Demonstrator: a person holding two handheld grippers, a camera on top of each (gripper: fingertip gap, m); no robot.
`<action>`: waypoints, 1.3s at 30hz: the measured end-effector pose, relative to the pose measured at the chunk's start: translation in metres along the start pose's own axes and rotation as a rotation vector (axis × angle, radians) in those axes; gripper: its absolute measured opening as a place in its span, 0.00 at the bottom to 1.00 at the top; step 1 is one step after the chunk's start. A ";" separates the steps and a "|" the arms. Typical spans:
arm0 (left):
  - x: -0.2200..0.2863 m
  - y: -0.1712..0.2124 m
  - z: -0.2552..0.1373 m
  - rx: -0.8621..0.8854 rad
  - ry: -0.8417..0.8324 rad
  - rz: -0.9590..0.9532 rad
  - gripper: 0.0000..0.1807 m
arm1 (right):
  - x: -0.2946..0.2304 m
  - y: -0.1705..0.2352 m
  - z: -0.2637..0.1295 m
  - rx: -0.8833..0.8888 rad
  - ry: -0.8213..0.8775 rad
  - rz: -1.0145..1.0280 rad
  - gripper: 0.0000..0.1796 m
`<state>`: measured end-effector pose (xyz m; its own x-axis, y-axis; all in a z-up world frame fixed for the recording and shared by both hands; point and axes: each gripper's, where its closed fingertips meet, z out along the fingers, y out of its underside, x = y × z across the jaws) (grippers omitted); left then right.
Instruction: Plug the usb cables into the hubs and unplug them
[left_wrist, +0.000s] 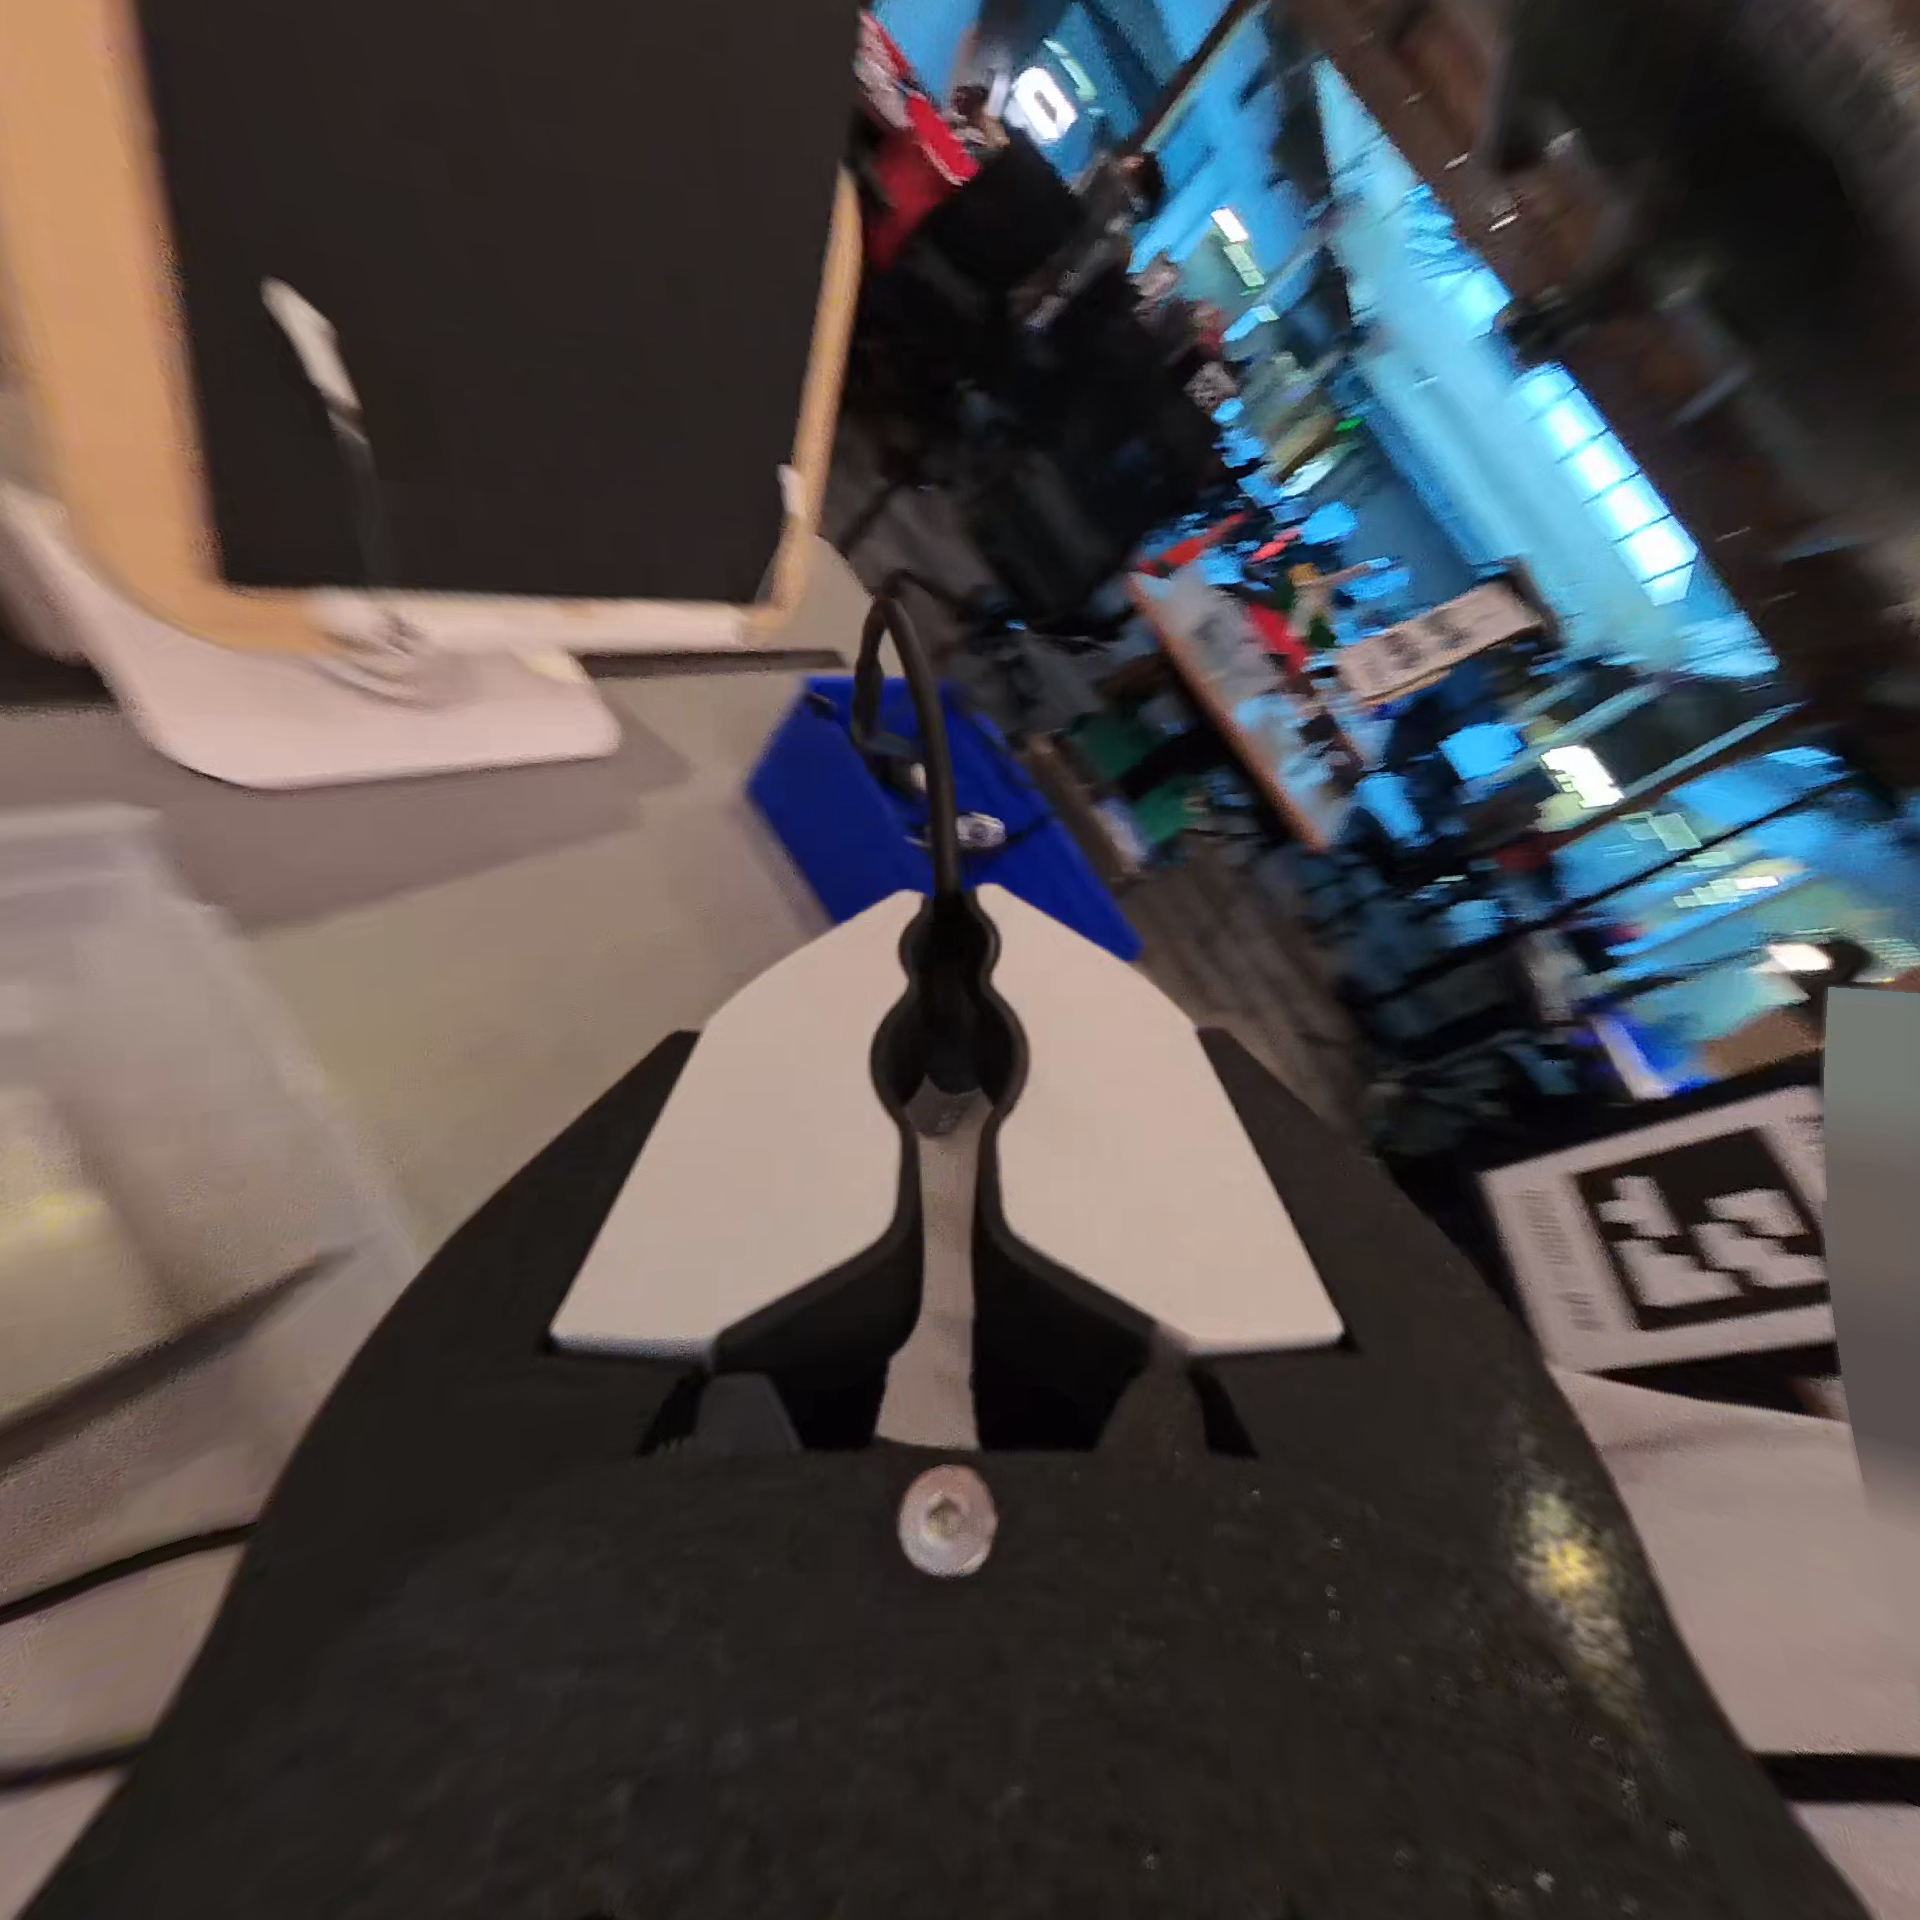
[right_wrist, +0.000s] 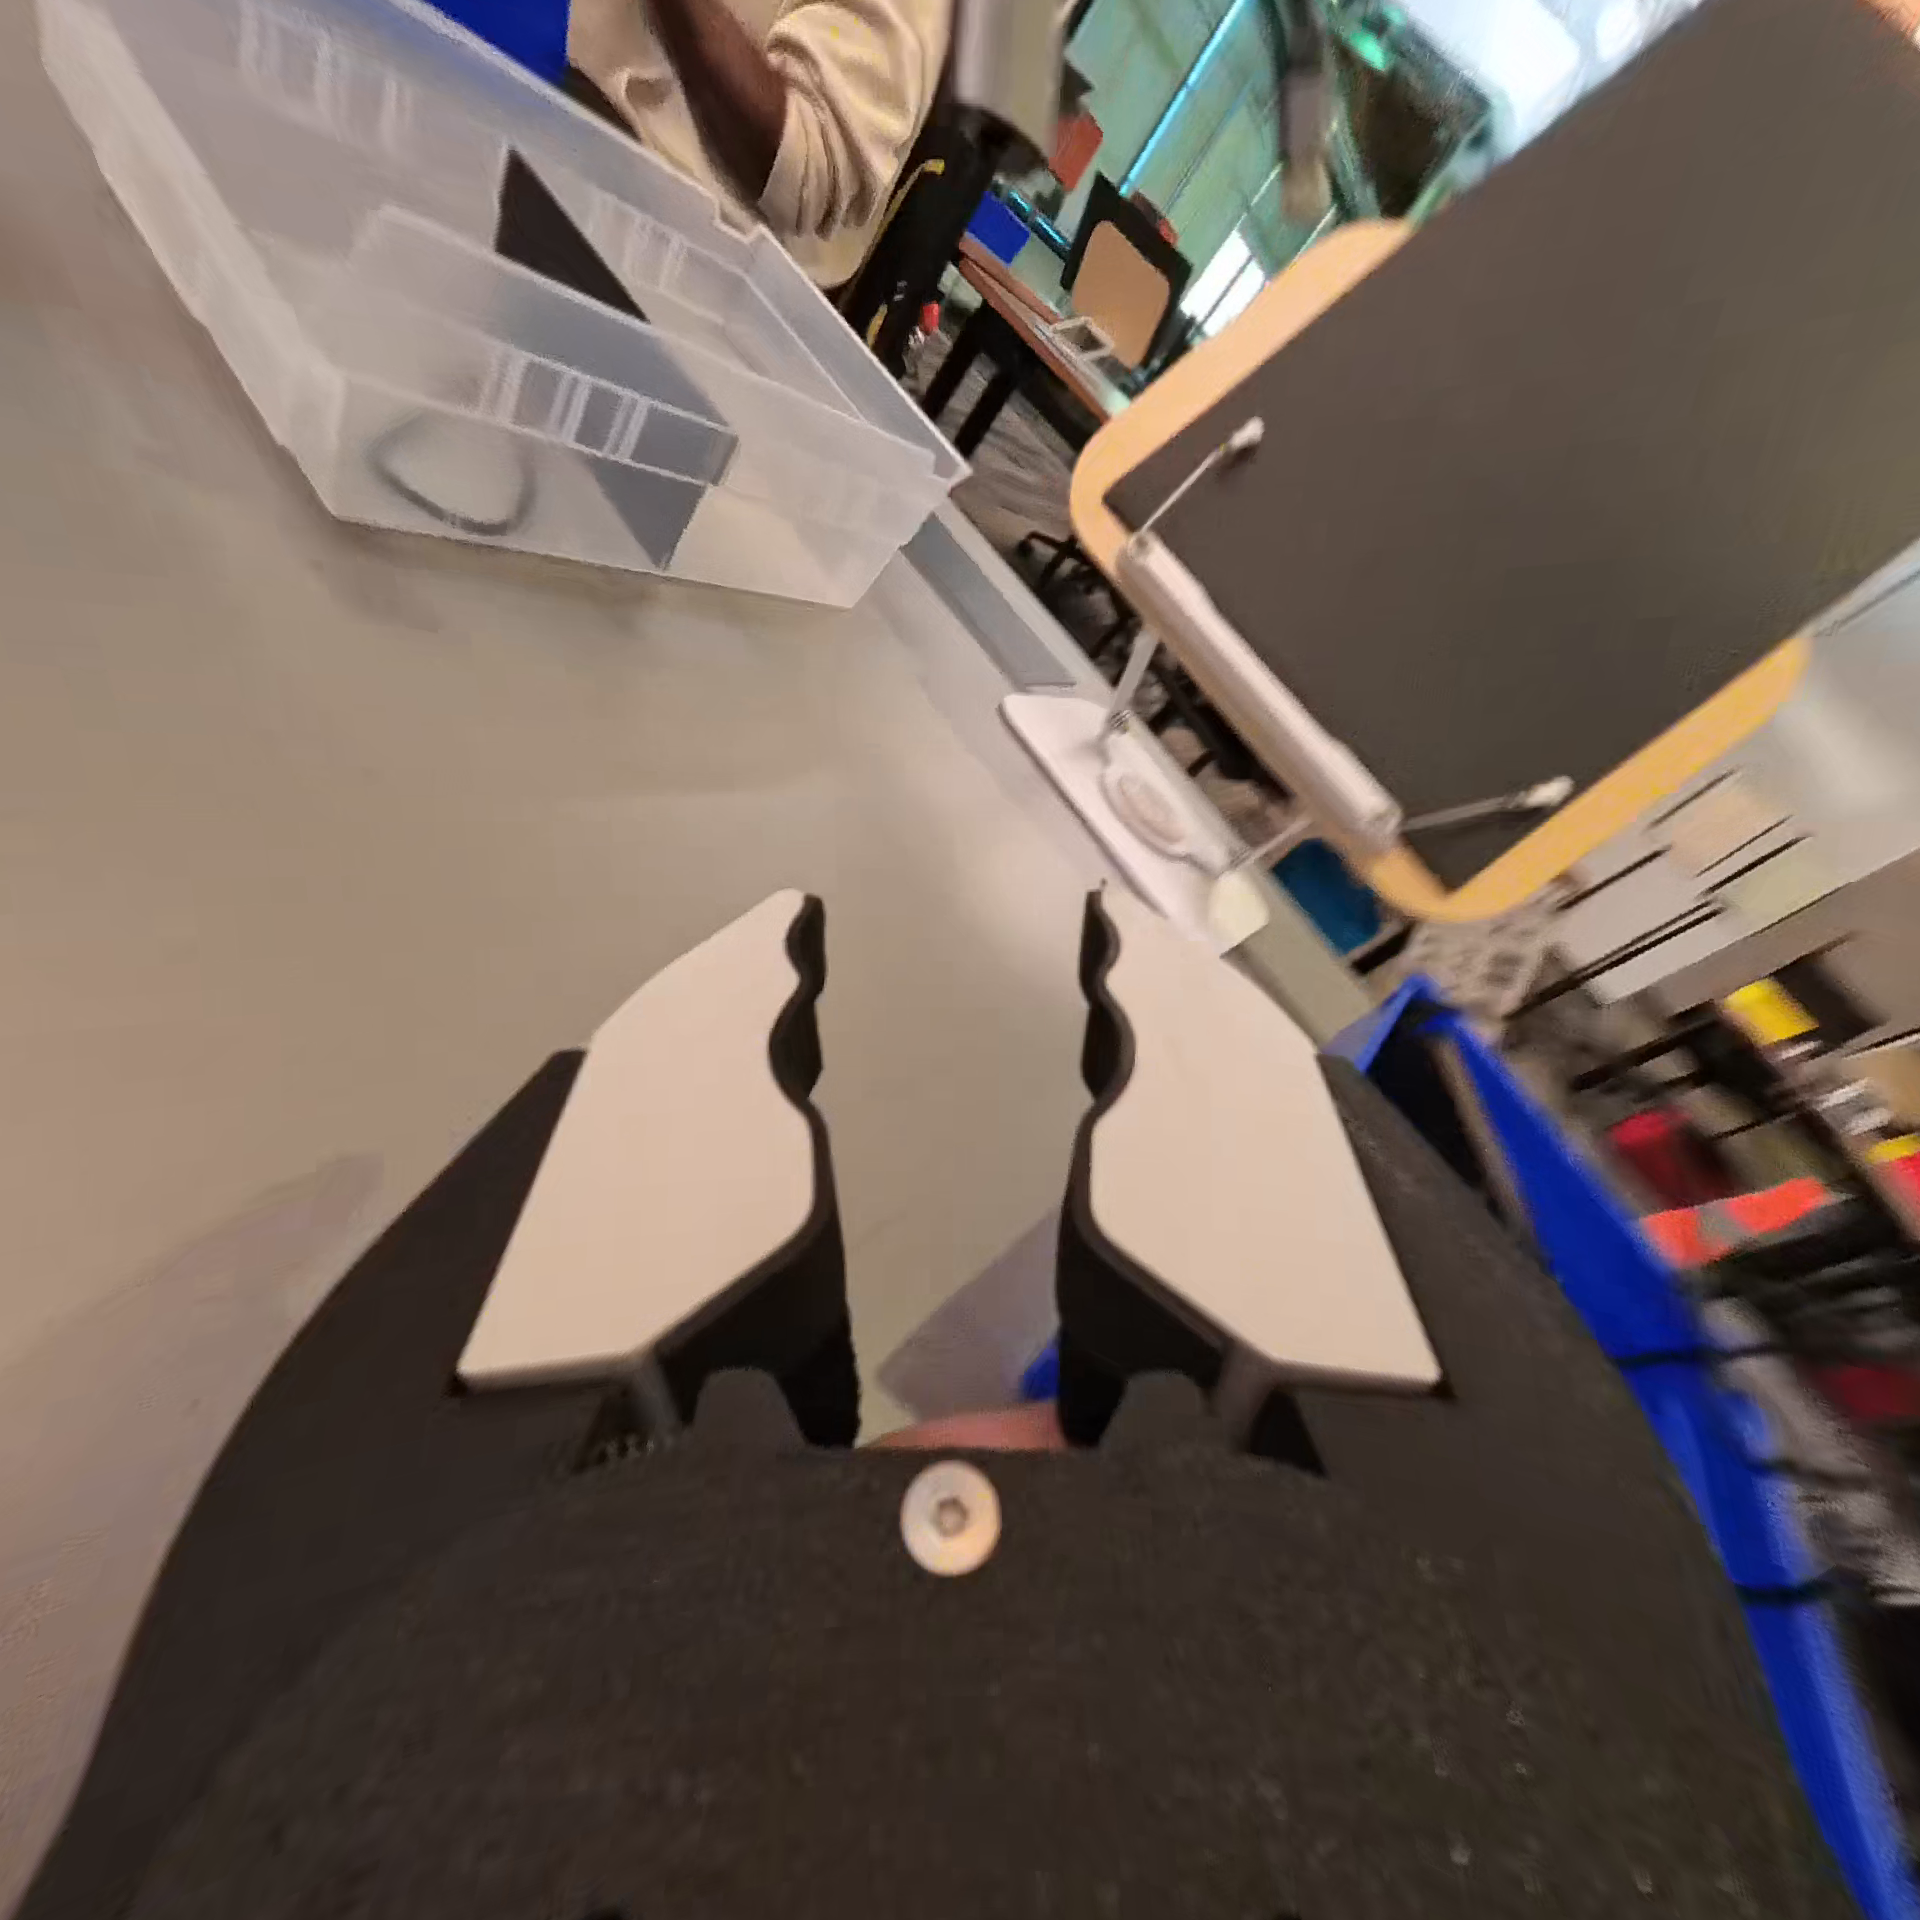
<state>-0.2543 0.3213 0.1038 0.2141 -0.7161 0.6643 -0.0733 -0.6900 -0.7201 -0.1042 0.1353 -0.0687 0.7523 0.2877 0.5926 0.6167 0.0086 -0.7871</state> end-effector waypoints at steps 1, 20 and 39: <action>0.011 0.014 0.014 -0.007 0.064 -0.063 0.02 | 0.001 -0.011 0.005 0.009 0.025 -0.084 0.27; 0.057 0.144 0.111 -0.084 0.421 -0.546 0.02 | 0.022 -0.050 0.016 0.192 0.277 -0.514 0.10; 0.066 0.195 0.108 -0.068 0.554 -0.206 0.18 | -0.005 -0.066 0.008 0.246 -0.079 -0.138 0.09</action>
<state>-0.1492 0.1507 -0.0147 -0.3088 -0.5027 0.8074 -0.1501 -0.8125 -0.5633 -0.1503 0.1411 -0.0208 0.6388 0.3414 0.6894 0.6301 0.2821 -0.7235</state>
